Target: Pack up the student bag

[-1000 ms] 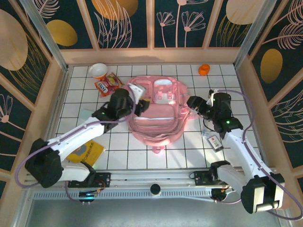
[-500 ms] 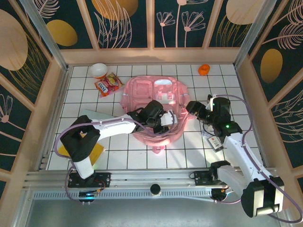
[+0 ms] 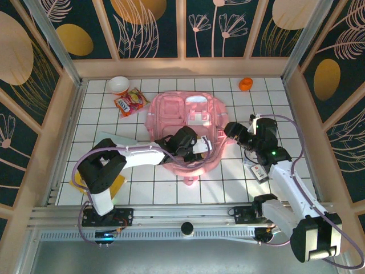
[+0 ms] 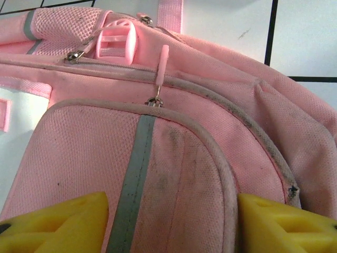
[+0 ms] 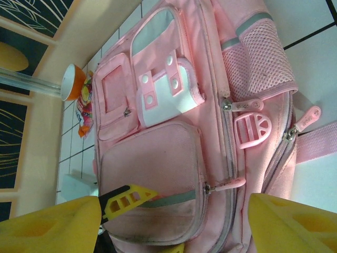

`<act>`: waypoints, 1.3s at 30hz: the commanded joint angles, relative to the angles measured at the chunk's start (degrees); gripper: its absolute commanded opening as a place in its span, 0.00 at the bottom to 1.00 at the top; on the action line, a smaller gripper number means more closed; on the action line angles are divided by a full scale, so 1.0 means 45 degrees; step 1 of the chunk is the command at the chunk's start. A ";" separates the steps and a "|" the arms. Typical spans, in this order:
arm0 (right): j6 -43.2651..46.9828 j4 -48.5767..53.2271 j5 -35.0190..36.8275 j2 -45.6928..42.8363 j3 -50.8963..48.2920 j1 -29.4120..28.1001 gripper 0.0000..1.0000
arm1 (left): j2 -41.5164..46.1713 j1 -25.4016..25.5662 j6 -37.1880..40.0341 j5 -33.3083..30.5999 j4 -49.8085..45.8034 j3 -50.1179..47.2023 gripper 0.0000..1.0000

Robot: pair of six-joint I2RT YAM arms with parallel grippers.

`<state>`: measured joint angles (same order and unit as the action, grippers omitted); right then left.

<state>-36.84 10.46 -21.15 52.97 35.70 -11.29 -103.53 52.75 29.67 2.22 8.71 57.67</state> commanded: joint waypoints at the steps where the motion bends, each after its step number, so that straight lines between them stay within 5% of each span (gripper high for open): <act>1: 0.0364 -0.0449 -0.0259 -0.0121 -0.0140 0.0061 0.74 | -0.0540 0.0002 -0.0186 -0.0578 0.0447 -0.0265 0.63; 5: 0.0490 -0.0403 -0.0271 -0.0199 -0.0160 0.0065 0.74 | -0.0662 0.0004 -0.0226 -0.0780 0.0724 -0.0511 0.55; 10: 0.1460 -0.0184 0.0046 -0.0326 0.0057 0.0052 0.74 | 0.0698 -0.0026 -0.0291 -0.0823 0.0778 -0.0916 0.02; 11: 0.1857 -0.0059 0.0136 -0.0350 0.0182 0.0050 0.74 | 0.1090 -0.0075 -0.0218 -0.0597 0.0710 -0.0999 0.00; 19: 0.7779 0.0670 -0.0329 0.0348 0.1145 0.0126 0.71 | 0.5053 -0.1938 -0.0913 0.3541 0.0493 -0.1558 0.00; 28: 1.4275 0.0073 -0.1941 0.1406 0.0722 0.0646 0.69 | 0.6478 -0.3761 -0.1133 0.5690 0.0285 -0.0877 0.00; 39: 1.8696 0.0850 -0.5755 0.4278 0.0990 0.1469 0.56 | 0.6536 -0.4372 -0.0842 0.6663 0.0442 -0.0511 0.00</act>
<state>39.00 12.43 -40.23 69.60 39.38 -4.91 -76.75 33.45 25.39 28.12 4.40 52.07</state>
